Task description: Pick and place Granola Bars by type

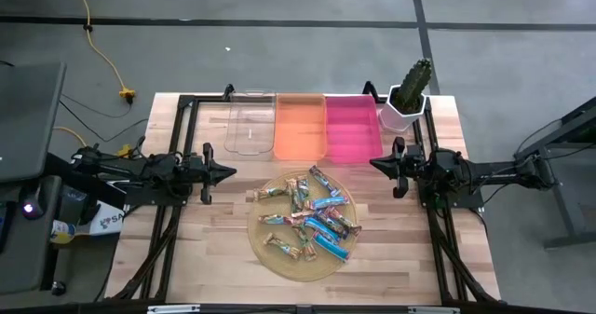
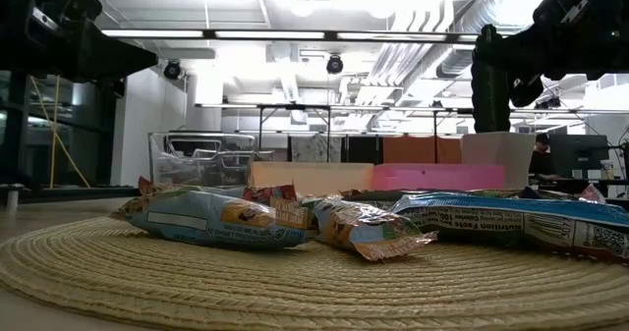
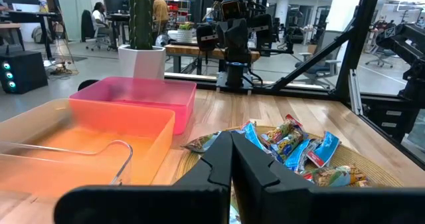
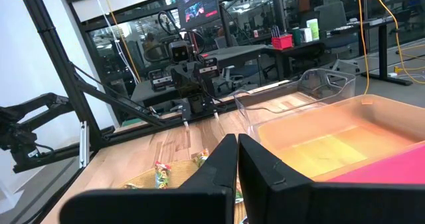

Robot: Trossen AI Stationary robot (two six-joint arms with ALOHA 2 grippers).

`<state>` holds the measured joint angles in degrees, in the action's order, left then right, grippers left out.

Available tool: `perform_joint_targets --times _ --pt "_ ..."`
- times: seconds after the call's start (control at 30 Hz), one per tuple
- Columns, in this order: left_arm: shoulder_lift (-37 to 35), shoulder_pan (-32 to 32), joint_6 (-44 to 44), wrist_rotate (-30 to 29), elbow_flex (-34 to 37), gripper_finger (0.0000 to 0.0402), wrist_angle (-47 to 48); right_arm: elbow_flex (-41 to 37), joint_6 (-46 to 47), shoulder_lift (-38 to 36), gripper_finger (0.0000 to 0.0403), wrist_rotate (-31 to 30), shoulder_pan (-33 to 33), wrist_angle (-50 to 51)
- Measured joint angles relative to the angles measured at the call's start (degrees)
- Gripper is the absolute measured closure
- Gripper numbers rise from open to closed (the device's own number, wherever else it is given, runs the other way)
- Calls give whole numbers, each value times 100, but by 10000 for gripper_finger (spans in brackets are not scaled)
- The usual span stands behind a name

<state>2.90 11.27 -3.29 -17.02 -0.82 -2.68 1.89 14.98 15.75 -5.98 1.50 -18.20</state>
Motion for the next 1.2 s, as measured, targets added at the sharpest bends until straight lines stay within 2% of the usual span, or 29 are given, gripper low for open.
perform_joint_targets --times 0.13,0.17,0.3,0.37,0.63,0.9,1.07,1.2 --pt "2 0 0 0 2 401 -1 0 -2 -2 402 0 2 0" --pt "2 0 0 2 0 401 -1 0 -253 0 402 -7 2 4" --pt "2 0 0 0 0 401 0 0 -2561 -1 402 -259 2 47" --pt "2 0 0 1 0 401 -1 0 -3433 -2 402 -332 2 46" --pt "1 0 0 1 0 401 0 -2 -5038 -2 402 -360 2 4" --pt "0 0 0 0 0 401 0 0 -4845 -2 402 -294 2 4" --pt "0 0 0 0 1 401 -1 0 -3413 -2 402 -15 0 -52" --pt "0 0 0 0 2 401 -2 0 -2843 -2 402 -121 -2 -80"
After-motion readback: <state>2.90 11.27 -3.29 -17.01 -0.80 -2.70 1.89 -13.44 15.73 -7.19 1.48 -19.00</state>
